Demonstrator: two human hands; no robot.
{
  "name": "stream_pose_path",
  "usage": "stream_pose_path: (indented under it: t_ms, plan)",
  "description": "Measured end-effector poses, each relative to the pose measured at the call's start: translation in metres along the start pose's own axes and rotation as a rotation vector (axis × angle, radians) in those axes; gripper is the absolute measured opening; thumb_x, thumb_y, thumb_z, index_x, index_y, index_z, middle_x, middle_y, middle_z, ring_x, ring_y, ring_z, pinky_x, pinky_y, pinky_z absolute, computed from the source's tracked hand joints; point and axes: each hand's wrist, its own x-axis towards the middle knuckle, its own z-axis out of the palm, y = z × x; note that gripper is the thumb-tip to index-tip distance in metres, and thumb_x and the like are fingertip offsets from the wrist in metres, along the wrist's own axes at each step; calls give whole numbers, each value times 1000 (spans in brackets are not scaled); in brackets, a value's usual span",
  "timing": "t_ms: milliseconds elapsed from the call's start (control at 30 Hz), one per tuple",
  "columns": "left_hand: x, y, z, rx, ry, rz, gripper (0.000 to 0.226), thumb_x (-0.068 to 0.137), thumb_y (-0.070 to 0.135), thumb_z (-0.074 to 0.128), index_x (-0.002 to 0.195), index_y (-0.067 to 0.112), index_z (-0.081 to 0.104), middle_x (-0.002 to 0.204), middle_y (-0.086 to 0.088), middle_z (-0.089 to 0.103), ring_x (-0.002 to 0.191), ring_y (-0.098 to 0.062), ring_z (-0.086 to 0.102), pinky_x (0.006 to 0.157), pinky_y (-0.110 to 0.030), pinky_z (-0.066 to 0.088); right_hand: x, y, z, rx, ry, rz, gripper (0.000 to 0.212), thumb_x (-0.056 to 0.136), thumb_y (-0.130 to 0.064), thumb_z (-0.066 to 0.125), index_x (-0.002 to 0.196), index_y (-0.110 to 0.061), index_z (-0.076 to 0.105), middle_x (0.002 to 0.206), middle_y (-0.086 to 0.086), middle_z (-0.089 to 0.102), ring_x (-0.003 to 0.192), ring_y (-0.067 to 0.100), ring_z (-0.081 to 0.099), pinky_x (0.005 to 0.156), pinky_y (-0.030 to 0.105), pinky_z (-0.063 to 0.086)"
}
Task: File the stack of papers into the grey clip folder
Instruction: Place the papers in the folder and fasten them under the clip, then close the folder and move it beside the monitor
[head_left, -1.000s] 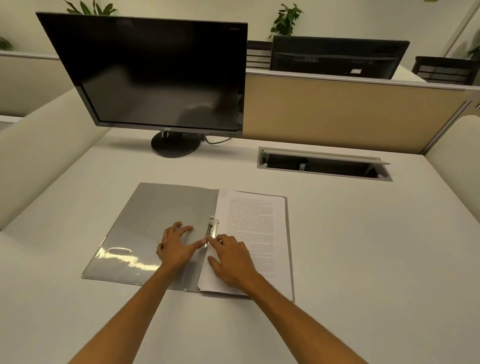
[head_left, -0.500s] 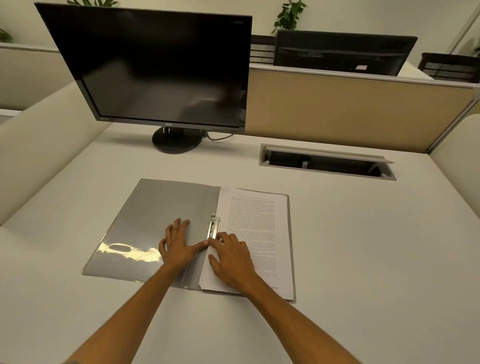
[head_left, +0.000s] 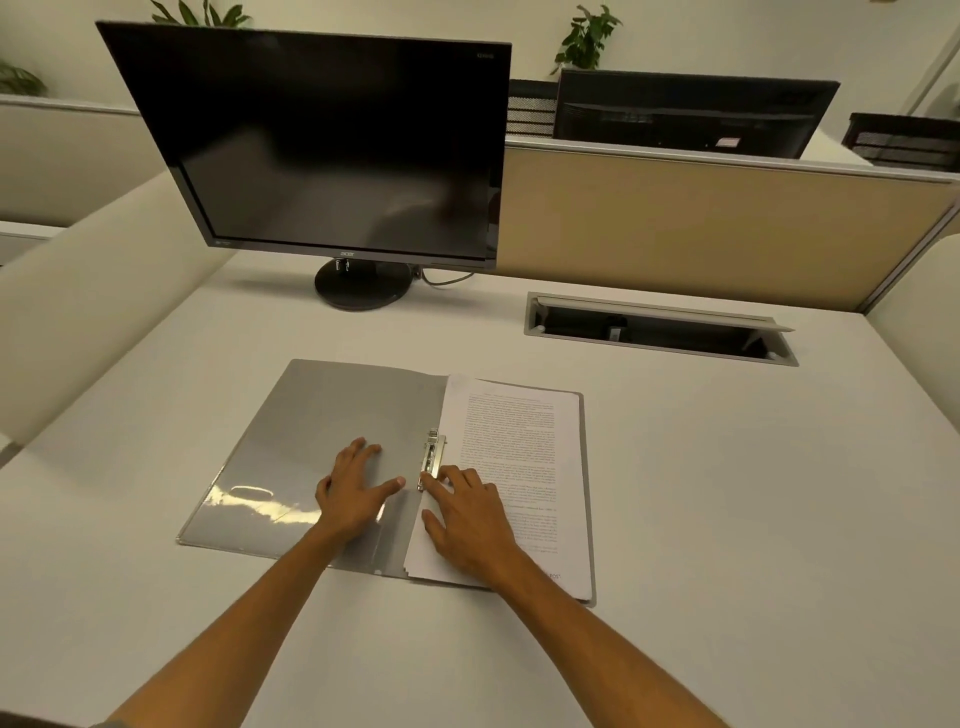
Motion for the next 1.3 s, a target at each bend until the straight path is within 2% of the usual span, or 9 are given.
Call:
stream_pose_path:
  t_ms: [100, 233, 333, 433, 700, 900, 1033, 1133, 1300]
  plan:
    - [2, -12, -26, 22, 115, -46, 62, 82, 43, 66, 135, 20, 45, 152, -8, 31, 140, -30, 28, 112, -53, 18, 0, -2, -3, 32, -5, 5, 51, 96, -42, 39, 144, -24, 33, 147, 3, 38, 132, 24, 37, 107, 41, 33]
    - [8, -42, -72, 135, 217, -233, 71, 81, 47, 64, 139, 14, 39, 152, -13, 27, 142, -32, 20, 111, -56, 16, -3, -7, -8, 71, 8, 5, 52, 96, -39, 43, 144, -20, 35, 144, 5, 42, 128, 24, 41, 107, 39, 34]
    - [14, -63, -101, 188, 219, -398, 79, 81, 56, 60, 138, 7, 36, 146, -20, 36, 139, -37, 26, 110, -58, 18, -6, -11, -11, 108, 53, 6, 50, 95, -37, 45, 141, -19, 40, 144, 5, 45, 128, 23, 44, 107, 38, 34]
    - [18, -72, -121, 129, 192, -465, 74, 83, 51, 60, 137, 6, 37, 138, -23, 48, 130, -42, 40, 109, -55, 21, -7, -16, -15, 148, 90, 15, 49, 95, -38, 45, 141, -20, 41, 145, 4, 46, 129, 22, 44, 108, 38, 34]
    - [5, -45, -159, -118, 335, -323, 45, 82, 28, 68, 122, 8, 59, 115, -21, 67, 108, -41, 59, 97, -51, 45, -4, -29, -36, 277, 165, 18, 49, 94, -42, 47, 140, -26, 43, 144, -1, 48, 127, 19, 49, 106, 36, 37]
    - [-17, 27, -197, -134, 427, -146, 36, 81, 31, 67, 112, 13, 66, 108, -14, 69, 101, -35, 61, 90, -43, 45, -1, -41, -73, 454, 319, 7, 40, 91, -42, 55, 128, -27, 56, 115, -5, 67, 94, 11, 64, 86, 27, 55]
    - [-34, 80, -210, -64, 301, -57, 42, 85, 33, 63, 123, 16, 59, 117, -14, 64, 102, -34, 60, 90, -46, 46, 1, -48, -106, 566, 414, -32, 34, 90, -39, 58, 121, -25, 62, 107, -5, 70, 86, 6, 63, 79, 19, 53]
    - [-47, 113, -211, -153, 201, 26, 41, 88, 25, 60, 129, 21, 54, 118, -11, 61, 99, -30, 59, 86, -45, 48, -1, -51, -131, 648, 440, -46, 33, 90, -38, 59, 119, -24, 63, 106, -4, 71, 87, 8, 64, 79, 24, 56]
    - [-65, 158, -188, -187, 98, 172, 37, 93, 21, 52, 130, 22, 51, 122, -9, 59, 102, -28, 59, 81, -40, 51, -14, -53, -165, 758, 381, -13, 41, 92, -43, 55, 128, -23, 57, 121, 2, 66, 94, 8, 58, 85, 28, 52]
